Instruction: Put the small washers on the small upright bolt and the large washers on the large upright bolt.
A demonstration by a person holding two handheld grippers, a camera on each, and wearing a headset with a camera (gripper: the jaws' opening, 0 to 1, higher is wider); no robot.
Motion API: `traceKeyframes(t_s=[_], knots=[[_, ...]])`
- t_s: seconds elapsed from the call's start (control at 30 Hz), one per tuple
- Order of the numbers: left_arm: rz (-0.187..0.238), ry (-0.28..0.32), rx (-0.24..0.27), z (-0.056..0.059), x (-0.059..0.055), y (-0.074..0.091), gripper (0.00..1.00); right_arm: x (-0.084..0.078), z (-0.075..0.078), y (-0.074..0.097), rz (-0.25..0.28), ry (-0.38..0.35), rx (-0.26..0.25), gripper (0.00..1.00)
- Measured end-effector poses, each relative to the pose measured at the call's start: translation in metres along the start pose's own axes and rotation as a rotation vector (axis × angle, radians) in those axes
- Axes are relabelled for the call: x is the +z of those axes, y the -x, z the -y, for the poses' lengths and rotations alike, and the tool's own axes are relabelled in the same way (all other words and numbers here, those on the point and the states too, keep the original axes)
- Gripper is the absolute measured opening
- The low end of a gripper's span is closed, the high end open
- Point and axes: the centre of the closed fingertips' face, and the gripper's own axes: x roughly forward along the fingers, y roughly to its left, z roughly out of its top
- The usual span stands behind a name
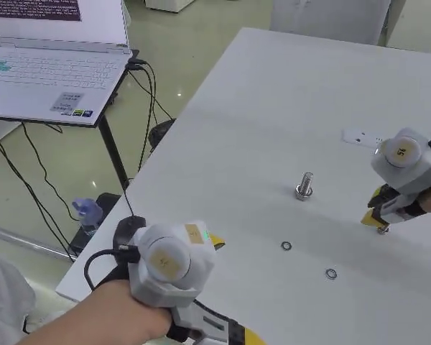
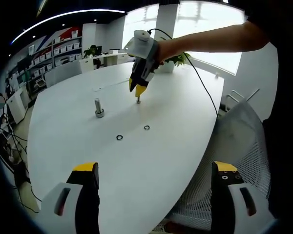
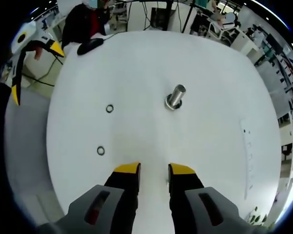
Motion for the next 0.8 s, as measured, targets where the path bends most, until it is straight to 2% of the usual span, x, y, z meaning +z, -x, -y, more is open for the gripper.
traceKeyframes(t_s=[0.13,0.27,0.53,0.63,0.7,0.8], knots=[[0.002,-0.022,0.008,-0.001,0.001,0.003,0.97,0.003,-0.012,0.002,-0.003,0.028,0.009,0.24],[-0.017,-0.027,0.007,-0.003,-0.002,0.004,0.96,0.007,-0.023,0.003,0.007,0.027,0.022,0.25],[-0.017,-0.030,0.011,-0.003,-0.003,0.007,0.98,0.009,-0.045,0.005,0.017,0.039,0.053,0.27],[-0.034,-0.044,0.015,-0.005,-0.006,0.007,0.98,0.011,-0.054,0.006,0.032,0.068,0.082,0.30],[-0.027,-0.038,0.013,-0.005,-0.006,0.007,0.99,0.008,-0.057,0.006,0.022,0.070,0.081,0.31],[-0.023,-0.033,0.017,-0.006,-0.007,0.006,0.99,0.009,-0.064,0.006,0.036,0.062,0.096,0.32]])
